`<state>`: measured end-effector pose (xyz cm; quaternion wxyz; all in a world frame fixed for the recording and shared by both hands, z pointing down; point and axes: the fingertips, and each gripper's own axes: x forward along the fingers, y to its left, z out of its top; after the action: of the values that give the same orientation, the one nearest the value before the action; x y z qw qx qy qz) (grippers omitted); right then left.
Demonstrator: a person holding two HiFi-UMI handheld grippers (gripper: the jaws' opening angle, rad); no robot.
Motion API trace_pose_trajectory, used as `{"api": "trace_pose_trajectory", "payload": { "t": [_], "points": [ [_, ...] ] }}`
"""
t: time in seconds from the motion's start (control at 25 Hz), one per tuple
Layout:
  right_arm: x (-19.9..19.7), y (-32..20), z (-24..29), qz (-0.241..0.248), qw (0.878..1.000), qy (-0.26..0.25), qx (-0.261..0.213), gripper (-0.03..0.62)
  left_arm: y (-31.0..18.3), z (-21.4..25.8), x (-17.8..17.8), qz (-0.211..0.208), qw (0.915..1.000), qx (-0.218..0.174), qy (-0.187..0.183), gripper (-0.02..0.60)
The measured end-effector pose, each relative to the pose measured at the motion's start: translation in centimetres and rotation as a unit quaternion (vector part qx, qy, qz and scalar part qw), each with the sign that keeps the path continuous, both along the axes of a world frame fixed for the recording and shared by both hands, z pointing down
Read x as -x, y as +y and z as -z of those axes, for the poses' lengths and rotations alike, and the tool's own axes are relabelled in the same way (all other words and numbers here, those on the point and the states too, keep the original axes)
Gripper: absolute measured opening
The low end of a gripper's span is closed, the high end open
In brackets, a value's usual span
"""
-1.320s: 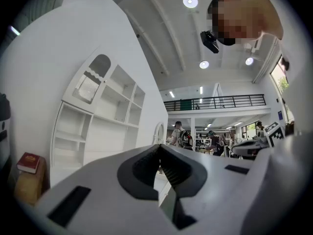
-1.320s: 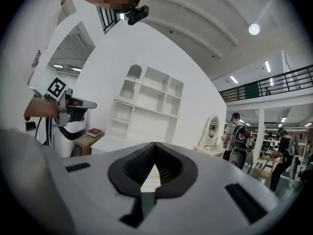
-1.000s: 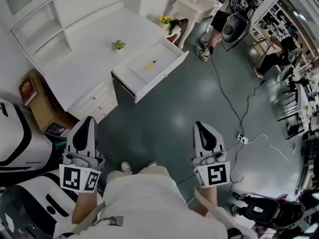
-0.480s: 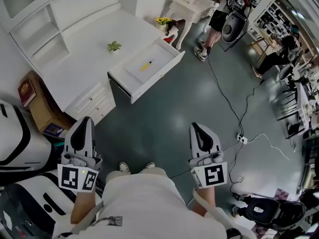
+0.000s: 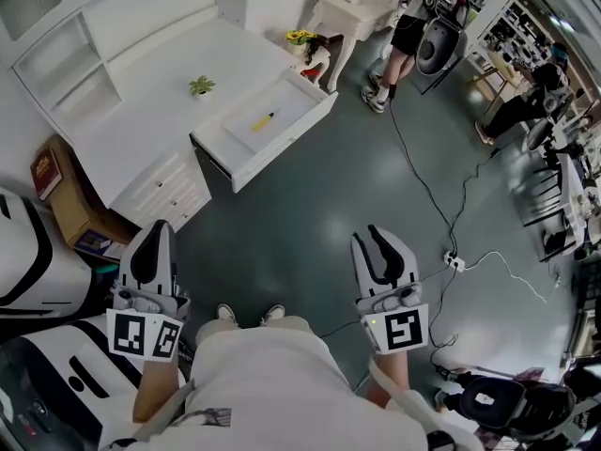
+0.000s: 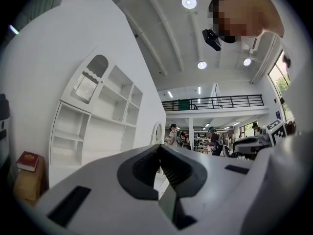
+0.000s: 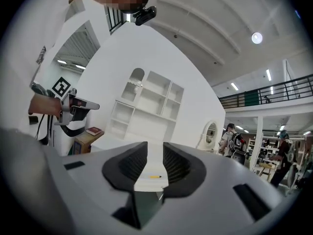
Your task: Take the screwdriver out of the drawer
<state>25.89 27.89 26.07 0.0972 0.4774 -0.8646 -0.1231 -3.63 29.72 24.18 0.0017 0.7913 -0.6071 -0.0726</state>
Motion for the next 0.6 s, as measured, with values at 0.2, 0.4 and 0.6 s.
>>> {"api": "trace_pose_trajectory", "payload": {
  "t": [0.2,0.4,0.6],
  "points": [
    [-2.0,-0.2,-1.6,0.028,0.999,-0.002,0.027,0.211,0.6,-0.4,-1.8,0.011,0.9999,0.003,-0.004,0.015],
    [-0.9,0.5,-3.6,0.093,0.994,0.030,0.046,0.337,1.4,-0.7,-3.0,0.021,0.9997,0.006,-0.006,0.015],
    [-1.5,0.1,-3.5,0.091,0.994,-0.004,0.052,0.445,1.8,-0.6,-3.4,0.032,0.9994,0.006,-0.009,0.015]
  ]
}}
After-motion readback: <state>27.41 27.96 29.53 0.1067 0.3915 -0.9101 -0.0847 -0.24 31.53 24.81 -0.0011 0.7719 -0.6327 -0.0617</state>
